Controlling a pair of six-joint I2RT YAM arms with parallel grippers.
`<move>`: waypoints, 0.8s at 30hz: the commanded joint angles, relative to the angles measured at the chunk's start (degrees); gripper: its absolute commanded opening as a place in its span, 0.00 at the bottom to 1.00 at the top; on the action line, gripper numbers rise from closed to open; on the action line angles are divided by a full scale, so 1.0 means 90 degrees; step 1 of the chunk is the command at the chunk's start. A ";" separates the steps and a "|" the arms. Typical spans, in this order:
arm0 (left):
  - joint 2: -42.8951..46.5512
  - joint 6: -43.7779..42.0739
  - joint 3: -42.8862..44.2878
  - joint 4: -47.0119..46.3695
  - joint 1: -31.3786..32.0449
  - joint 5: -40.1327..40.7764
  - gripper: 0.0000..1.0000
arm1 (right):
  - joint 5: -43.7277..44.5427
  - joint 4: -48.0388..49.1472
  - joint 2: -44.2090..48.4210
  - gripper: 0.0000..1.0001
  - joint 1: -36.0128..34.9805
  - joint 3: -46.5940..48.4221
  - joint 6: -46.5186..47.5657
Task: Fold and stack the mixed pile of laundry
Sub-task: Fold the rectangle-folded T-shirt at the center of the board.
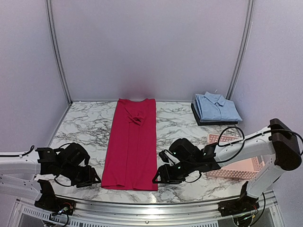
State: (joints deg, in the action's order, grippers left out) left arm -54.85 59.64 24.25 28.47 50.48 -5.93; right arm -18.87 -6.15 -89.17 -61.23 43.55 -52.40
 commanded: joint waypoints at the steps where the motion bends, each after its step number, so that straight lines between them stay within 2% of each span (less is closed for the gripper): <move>1: -0.0191 0.0277 -0.0049 -0.0517 0.0255 0.0141 0.53 | -0.0071 0.0466 -0.0197 0.56 -0.0096 -0.0124 -0.0295; 9: -0.0411 0.0652 -0.0334 -0.1043 0.0556 0.0167 0.51 | -0.0180 0.0515 -0.0366 0.50 -0.0112 -0.0192 -0.0362; 16: -0.0739 0.0691 -0.0315 -0.1114 0.0657 0.0308 0.44 | -0.0336 0.0567 -0.0719 0.41 -0.0204 -0.0124 -0.0320; 21: -0.0936 0.0776 -0.0290 -0.1250 0.0754 0.0334 0.31 | -0.0362 0.0577 -0.0791 0.31 -0.0228 -0.0169 -0.0320; 24: -0.1025 0.0734 -0.0157 -0.1249 0.0901 0.0397 0.20 | -0.0366 0.0624 -0.0730 0.17 -0.0242 -0.0191 -0.0270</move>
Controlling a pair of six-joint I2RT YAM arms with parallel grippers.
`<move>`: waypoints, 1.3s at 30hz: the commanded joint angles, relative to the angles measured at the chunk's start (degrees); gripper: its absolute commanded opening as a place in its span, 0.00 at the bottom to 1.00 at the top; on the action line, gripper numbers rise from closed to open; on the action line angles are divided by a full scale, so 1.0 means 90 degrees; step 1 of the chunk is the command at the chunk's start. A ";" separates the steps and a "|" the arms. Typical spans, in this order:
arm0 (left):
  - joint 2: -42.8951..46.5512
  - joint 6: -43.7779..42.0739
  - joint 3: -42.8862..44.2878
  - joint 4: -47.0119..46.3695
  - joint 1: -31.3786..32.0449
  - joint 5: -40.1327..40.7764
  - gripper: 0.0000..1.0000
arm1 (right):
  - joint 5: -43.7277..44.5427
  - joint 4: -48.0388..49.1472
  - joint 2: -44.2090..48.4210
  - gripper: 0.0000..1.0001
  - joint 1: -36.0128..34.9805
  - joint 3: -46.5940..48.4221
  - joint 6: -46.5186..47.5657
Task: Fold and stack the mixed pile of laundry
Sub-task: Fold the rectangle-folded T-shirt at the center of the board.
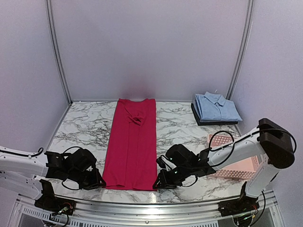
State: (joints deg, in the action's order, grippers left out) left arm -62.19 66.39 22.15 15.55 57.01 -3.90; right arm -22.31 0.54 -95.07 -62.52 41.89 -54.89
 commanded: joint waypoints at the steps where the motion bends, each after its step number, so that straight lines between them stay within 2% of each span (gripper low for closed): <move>1: -0.0248 -0.0036 0.0150 0.0187 0.0252 0.0193 0.16 | 0.0010 -0.0118 -0.0038 0.11 -0.0115 -0.0007 0.0028; 3: -0.0289 -0.0005 0.0287 0.0186 0.0439 0.0254 0.07 | 0.0012 -0.0118 0.0034 0.00 -0.0157 -0.0003 0.0060; 5: -0.0275 0.0118 0.0389 0.0203 0.0646 0.0342 0.00 | 0.0005 -0.0190 0.0140 0.00 -0.0216 0.0020 0.0102; 13: 0.0303 0.0310 0.0702 0.0729 0.0907 0.0756 0.00 | 0.0417 -0.0739 0.0970 0.00 -0.0289 0.0124 0.0257; 18: -0.0126 -0.0279 0.1431 0.1101 0.0799 0.0928 0.00 | 0.0730 -0.1219 0.0883 0.00 -0.0171 0.0913 0.0713; 28: -0.1372 -0.1721 0.2543 0.1040 -0.0638 0.0477 0.00 | 0.0401 -0.1202 0.0319 0.00 0.0885 0.1492 0.1476; 34: -0.2019 -0.2147 0.2915 0.0795 -0.1212 0.0221 0.00 | 0.0192 -0.1394 -0.0490 0.00 0.1286 0.2310 0.2124; 39: -0.2481 -0.2590 0.3379 0.0728 -0.1723 0.0155 0.00 | 0.0075 -0.1478 -0.0771 0.00 0.1727 0.2641 0.2419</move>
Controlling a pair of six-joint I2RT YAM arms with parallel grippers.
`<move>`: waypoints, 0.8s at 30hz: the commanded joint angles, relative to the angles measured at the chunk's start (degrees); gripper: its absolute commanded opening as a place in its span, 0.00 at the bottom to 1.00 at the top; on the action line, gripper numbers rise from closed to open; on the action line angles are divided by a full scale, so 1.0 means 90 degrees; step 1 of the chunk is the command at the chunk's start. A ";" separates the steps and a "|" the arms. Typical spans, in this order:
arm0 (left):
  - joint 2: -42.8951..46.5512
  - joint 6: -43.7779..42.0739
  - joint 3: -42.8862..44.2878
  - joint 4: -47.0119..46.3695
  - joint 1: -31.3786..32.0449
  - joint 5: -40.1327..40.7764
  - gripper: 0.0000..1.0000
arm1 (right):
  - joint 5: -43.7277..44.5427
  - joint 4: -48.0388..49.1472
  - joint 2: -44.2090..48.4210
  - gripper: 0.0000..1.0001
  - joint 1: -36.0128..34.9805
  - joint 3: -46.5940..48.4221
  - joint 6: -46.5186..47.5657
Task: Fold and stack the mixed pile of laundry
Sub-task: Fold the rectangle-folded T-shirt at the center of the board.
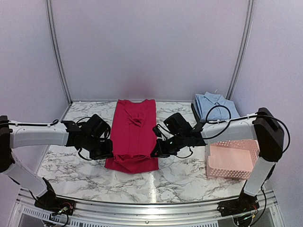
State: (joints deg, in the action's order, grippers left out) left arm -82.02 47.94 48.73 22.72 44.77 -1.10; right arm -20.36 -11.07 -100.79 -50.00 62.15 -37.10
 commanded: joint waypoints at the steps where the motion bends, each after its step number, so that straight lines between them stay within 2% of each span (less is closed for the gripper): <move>1: -0.0382 -0.0638 0.0534 -0.0082 -0.0454 -0.0189 0.00 | -0.0149 -0.0217 -0.0180 0.00 0.0423 0.0469 0.0507; 7: -0.1208 -0.1205 0.1255 -0.0194 -0.1029 -0.0370 0.00 | -0.0375 -0.0258 -0.0758 0.00 0.1034 0.1119 0.0902; 13: -0.2182 -0.1610 0.2212 -0.0254 -0.1580 -0.0674 0.00 | -0.0609 -0.0558 -0.1639 0.00 0.1540 0.2311 0.1168; 24: -0.3244 -0.1789 0.3549 -0.0256 -0.2362 -0.1169 0.00 | -0.0940 -0.0969 -0.2967 0.00 0.2065 0.4241 0.1318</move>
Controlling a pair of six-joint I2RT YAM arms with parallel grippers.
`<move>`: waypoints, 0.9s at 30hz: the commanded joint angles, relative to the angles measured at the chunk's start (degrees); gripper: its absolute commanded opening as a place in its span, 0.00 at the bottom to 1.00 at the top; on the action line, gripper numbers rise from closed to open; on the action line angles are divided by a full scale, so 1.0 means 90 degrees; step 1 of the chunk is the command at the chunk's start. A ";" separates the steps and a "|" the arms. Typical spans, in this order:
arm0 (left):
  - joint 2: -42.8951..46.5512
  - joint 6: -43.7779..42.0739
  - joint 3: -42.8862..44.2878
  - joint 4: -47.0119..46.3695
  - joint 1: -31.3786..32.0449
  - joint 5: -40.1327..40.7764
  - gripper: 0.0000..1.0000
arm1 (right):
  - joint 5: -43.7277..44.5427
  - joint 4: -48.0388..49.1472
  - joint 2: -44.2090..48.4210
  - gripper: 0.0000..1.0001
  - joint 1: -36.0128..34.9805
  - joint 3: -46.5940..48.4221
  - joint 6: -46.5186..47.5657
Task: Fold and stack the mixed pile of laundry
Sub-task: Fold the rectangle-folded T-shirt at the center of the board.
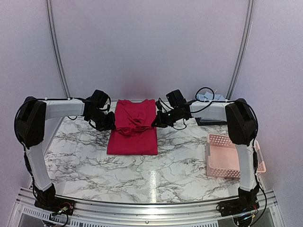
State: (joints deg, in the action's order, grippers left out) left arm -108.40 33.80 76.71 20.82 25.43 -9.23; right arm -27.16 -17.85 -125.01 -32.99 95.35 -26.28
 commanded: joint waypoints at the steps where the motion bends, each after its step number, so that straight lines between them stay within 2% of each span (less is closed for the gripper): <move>1: -0.0406 -0.0257 0.0512 -0.0058 -0.0252 -0.0323 0.00 | -0.0215 -0.0201 -0.0347 0.00 0.0224 0.0645 0.0083; 19: -0.1855 -0.0668 0.2129 -0.0078 -0.0792 -0.0871 0.00 | -0.0562 -0.0015 -0.1447 0.00 0.0673 0.1873 -0.0077; 27: -0.2016 -0.0638 0.2332 -0.0145 -0.0957 -0.0737 0.00 | -0.0756 0.0024 -0.1747 0.00 0.0709 0.2314 -0.0109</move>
State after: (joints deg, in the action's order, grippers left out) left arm -125.56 29.02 95.77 20.67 18.24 -16.01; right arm -32.75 -18.50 -139.15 -26.98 112.77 -26.76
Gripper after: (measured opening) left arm 0.009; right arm 0.002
